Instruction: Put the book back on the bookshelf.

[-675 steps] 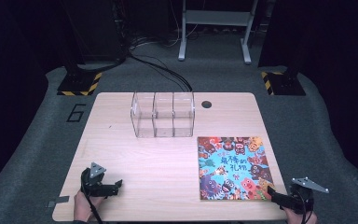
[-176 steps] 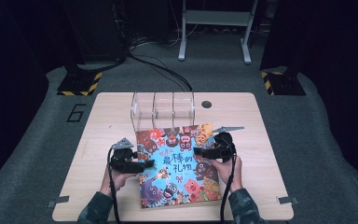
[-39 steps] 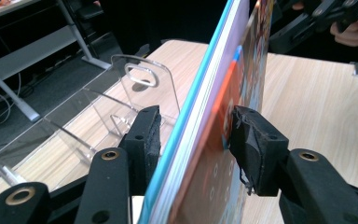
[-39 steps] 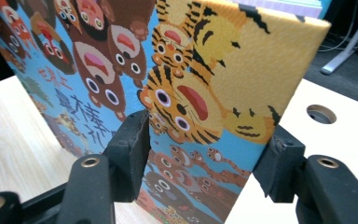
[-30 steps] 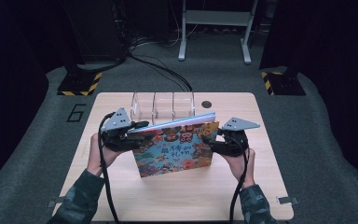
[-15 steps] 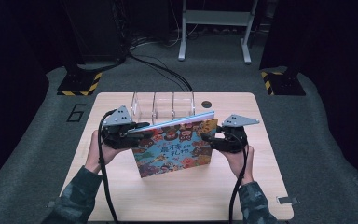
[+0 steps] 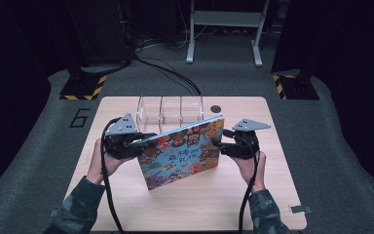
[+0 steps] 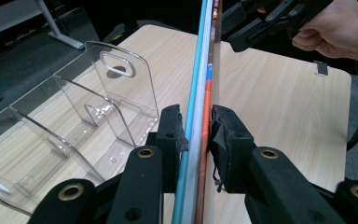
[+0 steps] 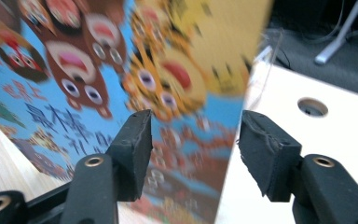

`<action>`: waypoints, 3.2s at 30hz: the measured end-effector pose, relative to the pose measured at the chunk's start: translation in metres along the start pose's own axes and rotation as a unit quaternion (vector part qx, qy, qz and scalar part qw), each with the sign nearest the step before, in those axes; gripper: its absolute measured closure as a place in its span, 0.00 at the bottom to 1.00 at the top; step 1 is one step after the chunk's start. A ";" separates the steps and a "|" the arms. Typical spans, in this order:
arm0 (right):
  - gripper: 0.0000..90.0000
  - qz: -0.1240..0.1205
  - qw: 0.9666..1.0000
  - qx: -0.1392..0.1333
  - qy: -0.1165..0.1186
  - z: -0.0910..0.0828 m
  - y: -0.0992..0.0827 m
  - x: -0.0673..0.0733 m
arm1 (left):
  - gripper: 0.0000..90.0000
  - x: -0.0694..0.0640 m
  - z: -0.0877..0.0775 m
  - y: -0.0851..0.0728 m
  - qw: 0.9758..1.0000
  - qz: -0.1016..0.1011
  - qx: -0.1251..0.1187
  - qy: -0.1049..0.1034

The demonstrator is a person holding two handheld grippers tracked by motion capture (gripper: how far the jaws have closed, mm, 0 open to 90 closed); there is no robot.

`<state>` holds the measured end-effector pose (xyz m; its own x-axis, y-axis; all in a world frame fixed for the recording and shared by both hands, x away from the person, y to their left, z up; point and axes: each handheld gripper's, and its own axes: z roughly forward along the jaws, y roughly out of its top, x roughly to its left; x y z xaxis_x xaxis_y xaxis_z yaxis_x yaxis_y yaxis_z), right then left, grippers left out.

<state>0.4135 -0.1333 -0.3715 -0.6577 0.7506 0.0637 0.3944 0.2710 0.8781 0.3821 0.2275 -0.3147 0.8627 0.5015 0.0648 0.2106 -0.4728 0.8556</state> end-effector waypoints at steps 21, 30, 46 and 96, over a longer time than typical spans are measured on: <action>0.54 0.017 1.000 0.002 -0.011 0.020 0.004 0.001 | 0.78 0.001 0.000 0.010 0.999 -0.023 0.047 -0.010; 0.54 0.021 1.000 0.000 -0.012 0.020 0.003 0.001 | 0.76 0.004 0.011 0.011 0.999 -0.022 0.044 -0.023; 0.54 0.026 1.000 -0.002 0.002 0.018 -0.006 -0.001 | 0.79 0.011 0.015 0.007 0.998 -0.024 0.044 -0.044; 0.31 0.129 0.976 0.082 -0.152 0.023 -0.159 -0.046 | 0.89 0.019 0.029 0.019 0.990 -0.049 0.122 -0.057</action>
<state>0.3952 -0.1971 -0.5250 -0.3114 0.9442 0.1074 0.6361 0.1231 0.7617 0.4154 0.2071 -0.3121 0.8766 0.4742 -0.0824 0.3879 -0.5946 0.7043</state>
